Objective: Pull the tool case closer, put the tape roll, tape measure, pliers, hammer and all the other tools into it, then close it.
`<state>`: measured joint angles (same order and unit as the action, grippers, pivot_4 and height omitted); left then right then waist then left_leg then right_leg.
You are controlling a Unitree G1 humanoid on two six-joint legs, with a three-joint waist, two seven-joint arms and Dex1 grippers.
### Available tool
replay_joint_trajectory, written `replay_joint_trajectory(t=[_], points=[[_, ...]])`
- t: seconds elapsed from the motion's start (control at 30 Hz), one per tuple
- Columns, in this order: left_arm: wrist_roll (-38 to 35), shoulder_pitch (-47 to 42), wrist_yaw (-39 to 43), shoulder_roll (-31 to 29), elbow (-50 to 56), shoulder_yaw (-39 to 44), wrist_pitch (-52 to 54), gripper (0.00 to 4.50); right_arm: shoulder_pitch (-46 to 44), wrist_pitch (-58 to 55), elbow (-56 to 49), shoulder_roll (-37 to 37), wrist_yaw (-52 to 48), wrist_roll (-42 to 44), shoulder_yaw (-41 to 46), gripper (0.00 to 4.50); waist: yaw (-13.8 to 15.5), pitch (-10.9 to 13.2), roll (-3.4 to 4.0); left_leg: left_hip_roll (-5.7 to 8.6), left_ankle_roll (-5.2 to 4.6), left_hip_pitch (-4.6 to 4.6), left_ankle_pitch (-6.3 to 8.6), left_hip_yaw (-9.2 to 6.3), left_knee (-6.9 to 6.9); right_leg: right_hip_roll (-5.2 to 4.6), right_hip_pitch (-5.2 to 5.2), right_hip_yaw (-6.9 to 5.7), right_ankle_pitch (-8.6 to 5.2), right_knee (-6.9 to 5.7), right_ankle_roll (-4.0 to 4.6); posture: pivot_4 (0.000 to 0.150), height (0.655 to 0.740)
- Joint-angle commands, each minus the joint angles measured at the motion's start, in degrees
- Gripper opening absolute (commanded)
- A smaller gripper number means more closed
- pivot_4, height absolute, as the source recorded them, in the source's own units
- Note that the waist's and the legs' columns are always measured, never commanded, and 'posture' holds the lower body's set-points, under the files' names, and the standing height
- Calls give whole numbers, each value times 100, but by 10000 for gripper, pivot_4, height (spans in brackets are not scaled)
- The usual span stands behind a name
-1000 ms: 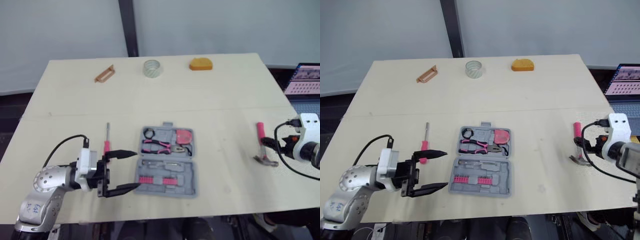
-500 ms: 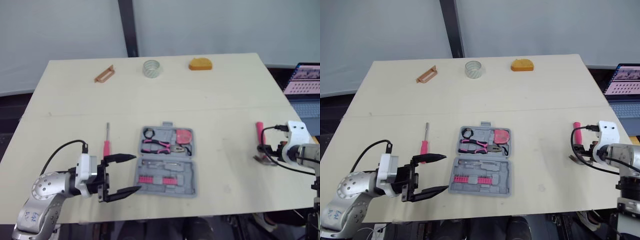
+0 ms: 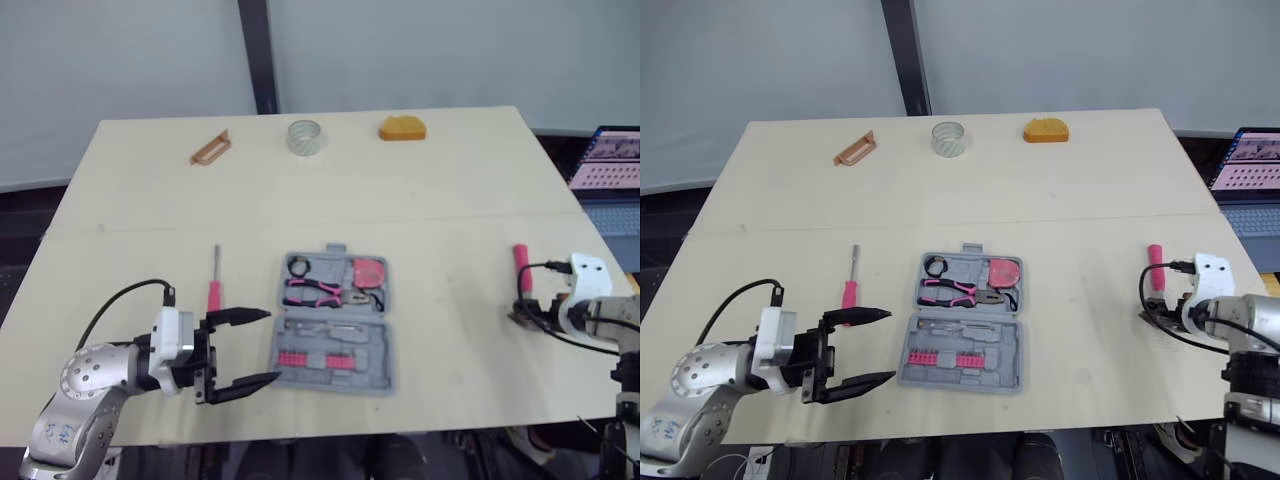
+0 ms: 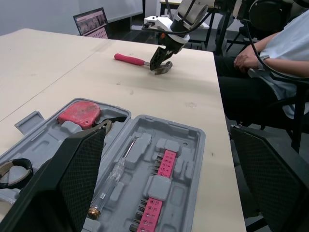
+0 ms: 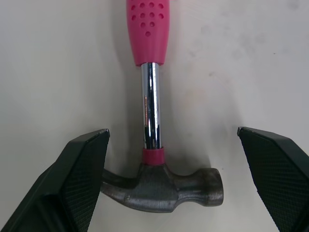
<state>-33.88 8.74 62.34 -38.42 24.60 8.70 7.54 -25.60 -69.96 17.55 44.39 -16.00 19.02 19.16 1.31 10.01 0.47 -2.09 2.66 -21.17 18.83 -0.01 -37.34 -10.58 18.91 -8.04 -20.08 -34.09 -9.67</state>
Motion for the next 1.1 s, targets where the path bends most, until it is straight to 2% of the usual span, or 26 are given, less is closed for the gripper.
replay_joint_trajectory(t=[0.03,0.63,0.67,0.7,0.77,0.93,0.97,1.1], points=[[-68,11,-18,-56,204,92,-4,44208,-72,126,103,17,66,-101,154,45000,-1,0,0,0,0,1,0,3,0,0,0,2,0,0,0,1500,7400],[-62,65,-72,-88,244,102,24,44208,17,156,415,-71,68,-64,301,45000,7,0,-1,0,-1,3,0,10,-2,0,1,11,2,-1,-3,1500,7400],[-58,65,-74,-89,245,102,24,45000,23,148,431,-78,73,-59,324,39894,6,-1,-2,0,-1,4,0,10,-2,0,1,11,2,-1,-3,1500,7400],[-56,66,-76,-89,245,103,25,45000,30,147,439,-81,74,-60,338,37413,8,-2,-4,0,-1,4,0,10,-2,0,1,11,2,-1,-3,1500,7400],[-54,68,-81,-92,248,105,28,45000,54,144,436,-87,76,-65,364,28362,18,-3,-5,0,-1,4,0,10,-3,0,1,11,3,-1,-3,1500,7400],[-47,70,-82,-94,241,103,23,45000,153,107,346,-126,83,-51,436,3194,23,-4,-8,0,-1,3,0,10,-4,0,1,11,3,-1,-4,1500,7400],[-49,68,-83,-92,241,100,24,45000,174,104,330,-135,82,-51,449,151,23,-7,-12,0,-1,3,0,10,-4,0,1,11,3,-1,-4,1500,7400],[-65,62,-70,-93,217,108,28,45000,219,81,272,-177,87,-46,497,151,22,-8,-15,0,-1,4,0,11,-3,0,1,11,3,-1,-4,1500,7400]])
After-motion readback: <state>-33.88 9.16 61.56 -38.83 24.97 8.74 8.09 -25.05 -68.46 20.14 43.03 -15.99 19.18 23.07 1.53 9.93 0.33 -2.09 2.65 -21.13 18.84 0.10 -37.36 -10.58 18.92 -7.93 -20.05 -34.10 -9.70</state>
